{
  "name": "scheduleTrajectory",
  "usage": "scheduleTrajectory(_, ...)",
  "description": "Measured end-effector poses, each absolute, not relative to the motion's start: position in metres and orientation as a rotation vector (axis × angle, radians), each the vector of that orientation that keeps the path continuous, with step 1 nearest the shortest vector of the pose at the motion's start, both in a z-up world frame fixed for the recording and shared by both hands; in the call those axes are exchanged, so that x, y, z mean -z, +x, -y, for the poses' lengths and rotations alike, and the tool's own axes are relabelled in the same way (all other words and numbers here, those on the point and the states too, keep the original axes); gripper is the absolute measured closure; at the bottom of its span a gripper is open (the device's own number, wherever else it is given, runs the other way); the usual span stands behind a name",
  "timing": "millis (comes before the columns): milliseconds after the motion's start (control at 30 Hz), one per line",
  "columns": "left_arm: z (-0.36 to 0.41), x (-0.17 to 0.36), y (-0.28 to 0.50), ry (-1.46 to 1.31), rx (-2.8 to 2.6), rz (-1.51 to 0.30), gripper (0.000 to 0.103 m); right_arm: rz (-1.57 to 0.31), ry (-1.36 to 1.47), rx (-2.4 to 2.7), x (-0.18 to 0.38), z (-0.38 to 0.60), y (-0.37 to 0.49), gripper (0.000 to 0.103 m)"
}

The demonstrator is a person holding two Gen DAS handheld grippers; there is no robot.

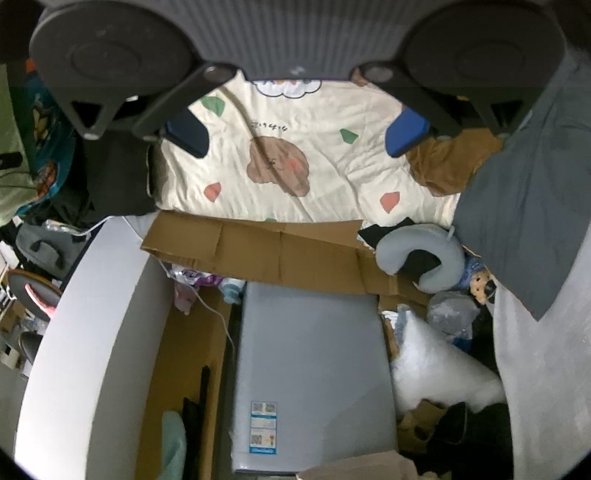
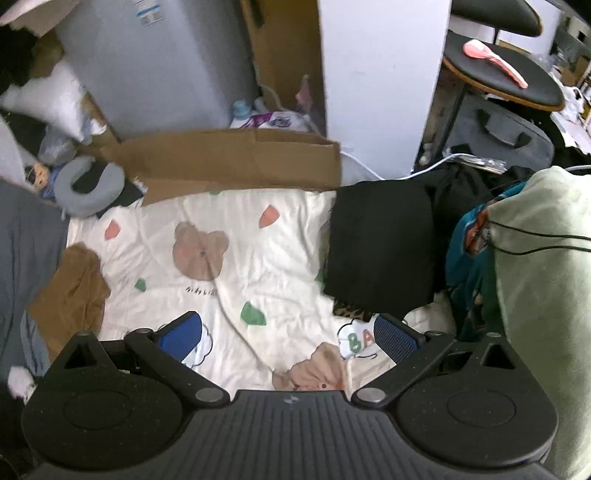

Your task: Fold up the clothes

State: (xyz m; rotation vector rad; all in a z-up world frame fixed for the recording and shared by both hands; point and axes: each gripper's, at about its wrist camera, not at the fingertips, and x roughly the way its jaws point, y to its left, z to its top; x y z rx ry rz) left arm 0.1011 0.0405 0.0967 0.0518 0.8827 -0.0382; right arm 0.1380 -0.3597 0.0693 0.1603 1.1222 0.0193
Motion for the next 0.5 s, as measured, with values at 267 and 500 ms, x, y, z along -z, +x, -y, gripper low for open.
scheduleTrajectory(267, -0.039, -0.079, 0.061, 0.043, 0.026, -0.843, 0.000, -1.094, 0.145, -0.075, -0.061, 0.328, 0.107, 0.001)
scheduleTrajectory(500, -0.035, -0.064, 0.029, 0.012, 0.005, -0.811, 0.000, -1.072, 0.142, -0.114, -0.054, 0.308, 0.090, 0.001)
